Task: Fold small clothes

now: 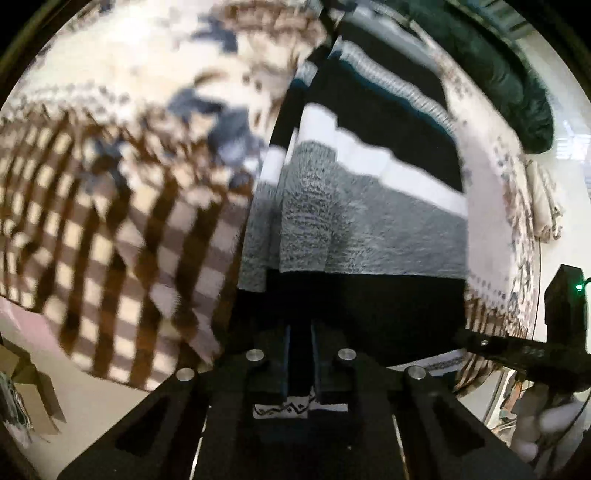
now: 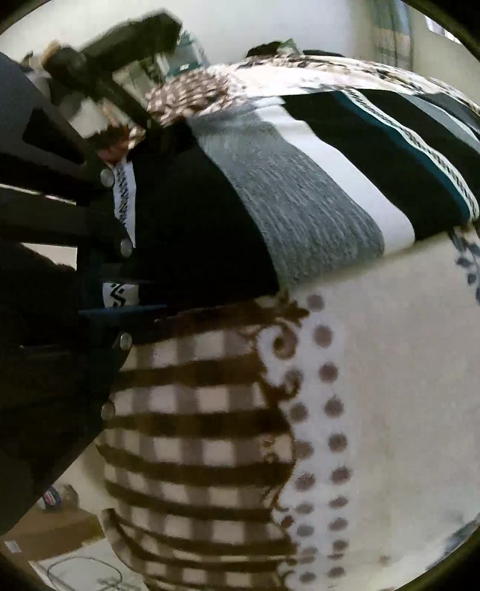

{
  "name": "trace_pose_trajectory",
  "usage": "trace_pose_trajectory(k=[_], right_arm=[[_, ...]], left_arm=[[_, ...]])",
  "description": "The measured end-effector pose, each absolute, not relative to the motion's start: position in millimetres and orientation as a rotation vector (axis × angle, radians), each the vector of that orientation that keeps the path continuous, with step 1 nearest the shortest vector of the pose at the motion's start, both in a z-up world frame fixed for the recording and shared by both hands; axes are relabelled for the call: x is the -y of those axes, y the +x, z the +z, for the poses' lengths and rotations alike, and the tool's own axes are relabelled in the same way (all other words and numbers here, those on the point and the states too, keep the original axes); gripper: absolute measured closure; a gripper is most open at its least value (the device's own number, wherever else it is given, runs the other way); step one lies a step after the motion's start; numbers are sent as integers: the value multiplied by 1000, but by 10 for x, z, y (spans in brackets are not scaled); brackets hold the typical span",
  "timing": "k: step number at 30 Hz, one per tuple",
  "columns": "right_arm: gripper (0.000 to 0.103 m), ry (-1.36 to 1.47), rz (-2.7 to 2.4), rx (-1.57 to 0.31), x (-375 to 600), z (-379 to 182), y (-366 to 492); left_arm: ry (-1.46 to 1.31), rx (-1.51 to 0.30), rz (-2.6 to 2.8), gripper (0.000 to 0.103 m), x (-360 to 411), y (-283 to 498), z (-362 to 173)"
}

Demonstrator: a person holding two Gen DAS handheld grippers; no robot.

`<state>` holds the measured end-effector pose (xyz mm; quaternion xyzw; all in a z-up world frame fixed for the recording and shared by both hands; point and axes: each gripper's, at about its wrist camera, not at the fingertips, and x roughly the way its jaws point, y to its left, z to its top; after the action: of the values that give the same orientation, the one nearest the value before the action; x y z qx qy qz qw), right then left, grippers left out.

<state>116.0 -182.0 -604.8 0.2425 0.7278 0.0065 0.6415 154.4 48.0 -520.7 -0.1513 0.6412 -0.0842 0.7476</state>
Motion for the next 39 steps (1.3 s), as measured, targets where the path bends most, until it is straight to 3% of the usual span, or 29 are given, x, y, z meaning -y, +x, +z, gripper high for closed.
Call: trace_pose_trajectory(k=[6,12,14,15,16,17,18,19,24,28,31,32,33,34,35,39], right_arm=[[96,467,36,-1637,1645,-5857,1086],[96,448,52,-1697,1423,-6122,1140],[90,481,64,-1702,1469,-6124,1143],[88,521,78,-1699,1511,-6113,1139],[77,556,88,-1693,1580,-6108,1132],[54,586,83,-1681,1648,-6097,1108],[47,614,85,-1670,1708,-6103,1079],[43,630,91,-1668,1752,-6114,1075],[43,742,122,-1697,1811,-6416,1015],[43,819,156,-1691,1669,-6617,1044],[44,837,164,-1679,1620,-6666,1086],[51,844,180,-1676,1598,-6660,1086],[59,855,192,-1675,1586,-6640,1081],[77,865,205,-1674,1729,-6612,1017],[84,882,216,-1667,1769,-6563,979],[90,913,250,-1635,1789,-6379,949]], left_arm=[[-318,-1374,-179,97,-753,1498,-5024],[-345,-1477,-188,95,-944,1563,-5587],[-393,-1481,-199,92,-988,1574,-5564],[-435,-1477,-211,89,-1031,1572,-5530],[-483,-1465,-216,78,-1082,1555,-5494],[-521,-1450,-221,71,-1145,1514,-5465],[-573,-1432,-236,53,-1199,1492,-5473],[-595,-1430,-244,42,-1245,1476,-5497],[-594,-1493,-282,41,-1186,1460,-5792],[-565,-1509,-306,33,-1060,1453,-5783],[-562,-1524,-345,34,-1023,1390,-5785],[-557,-1516,-351,35,-1002,1369,-5777],[-552,-1503,-354,45,-984,1343,-5761],[-559,-1493,-360,81,-961,1322,-5748],[-570,-1494,-359,90,-969,1284,-5741],[-685,-1453,-348,91,-1023,1232,-5566]])
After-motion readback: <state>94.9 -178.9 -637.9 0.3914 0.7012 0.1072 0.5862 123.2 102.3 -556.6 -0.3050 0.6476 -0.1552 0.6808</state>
